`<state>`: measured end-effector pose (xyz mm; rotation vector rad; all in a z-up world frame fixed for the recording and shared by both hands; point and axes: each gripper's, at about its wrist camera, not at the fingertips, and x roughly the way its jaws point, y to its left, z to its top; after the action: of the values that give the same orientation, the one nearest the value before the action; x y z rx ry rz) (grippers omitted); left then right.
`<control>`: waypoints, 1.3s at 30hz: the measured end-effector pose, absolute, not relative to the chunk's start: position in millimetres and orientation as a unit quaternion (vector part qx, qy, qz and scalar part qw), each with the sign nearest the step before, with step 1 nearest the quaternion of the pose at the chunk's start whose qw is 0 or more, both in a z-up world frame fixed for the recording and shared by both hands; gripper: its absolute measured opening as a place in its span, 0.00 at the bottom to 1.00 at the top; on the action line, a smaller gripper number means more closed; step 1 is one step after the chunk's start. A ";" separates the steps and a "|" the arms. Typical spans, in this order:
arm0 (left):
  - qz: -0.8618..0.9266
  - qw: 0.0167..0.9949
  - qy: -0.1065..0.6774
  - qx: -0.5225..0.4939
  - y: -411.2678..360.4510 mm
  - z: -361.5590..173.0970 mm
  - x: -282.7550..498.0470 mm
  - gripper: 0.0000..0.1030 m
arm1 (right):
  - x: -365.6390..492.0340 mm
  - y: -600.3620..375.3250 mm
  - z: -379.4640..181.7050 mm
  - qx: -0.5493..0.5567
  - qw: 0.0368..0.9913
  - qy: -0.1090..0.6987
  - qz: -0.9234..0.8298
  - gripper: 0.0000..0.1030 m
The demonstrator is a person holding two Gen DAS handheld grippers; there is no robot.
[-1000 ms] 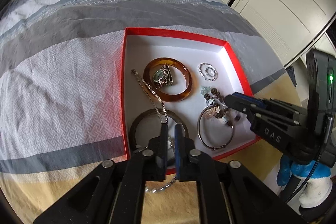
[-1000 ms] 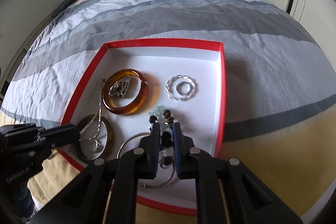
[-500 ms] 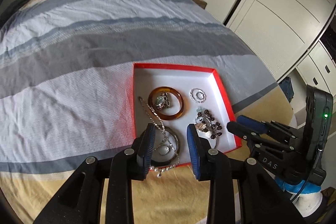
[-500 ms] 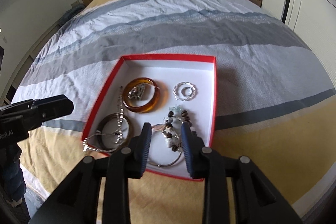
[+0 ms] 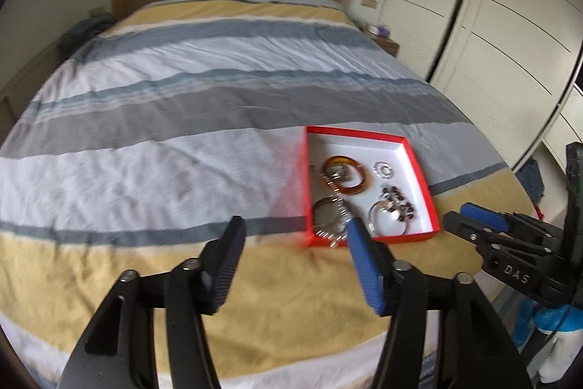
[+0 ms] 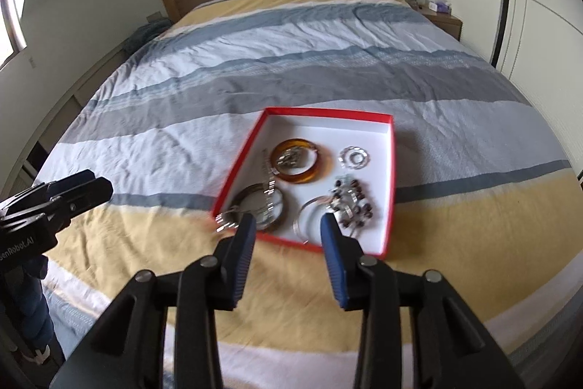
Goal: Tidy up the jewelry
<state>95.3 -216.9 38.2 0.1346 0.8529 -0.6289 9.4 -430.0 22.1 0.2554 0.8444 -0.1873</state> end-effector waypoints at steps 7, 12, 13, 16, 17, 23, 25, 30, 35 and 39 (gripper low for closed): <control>-0.260 0.885 0.379 0.070 -157.7 46.8 55.0 0.66 | -19.8 -381.3 34.7 0.106 0.909 0.397 -0.076 0.35; -0.237 0.896 0.369 0.075 -125.0 51.3 34.5 0.67 | -39.1 -351.0 40.9 0.098 0.914 0.387 -0.073 0.39; -0.231 0.899 0.365 0.077 -119.1 52.7 29.5 0.67 | -42.6 -346.3 41.8 0.099 0.915 0.385 -0.073 0.40; -0.223 0.905 0.354 0.077 -105.6 57.5 16.6 0.67 | -54.1 -330.8 44.0 0.104 0.917 0.379 -0.072 0.41; -0.220 0.907 0.351 0.078 -101.0 59.3 11.7 0.67 | -56.8 -325.1 44.6 0.101 0.917 0.378 -0.072 0.41; -0.214 0.915 0.334 0.078 -81.5 66.8 -12.7 0.69 | -76.2 -300.0 48.5 0.089 0.922 0.371 -0.067 0.42; -0.211 0.917 0.328 0.078 -75.8 69.0 -21.0 0.69 | -82.6 -294.9 50.5 0.087 0.923 0.369 -0.067 0.46; -0.200 0.923 0.318 0.076 -67.9 73.4 -35.7 0.71 | -100.3 -288.0 55.6 0.084 0.927 0.360 -0.070 0.48; -0.194 0.928 0.308 0.077 -63.8 78.8 -50.9 0.75 | -117.3 -287.5 61.8 0.083 0.931 0.347 -0.079 0.54; -0.191 0.932 0.297 0.077 -60.3 84.1 -60.7 0.75 | -127.7 -288.4 65.1 0.080 0.934 0.337 -0.084 0.58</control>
<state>-60.7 -60.3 84.1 0.1576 0.6072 -0.3912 -127.7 -288.4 65.1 0.1637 0.6898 -0.1727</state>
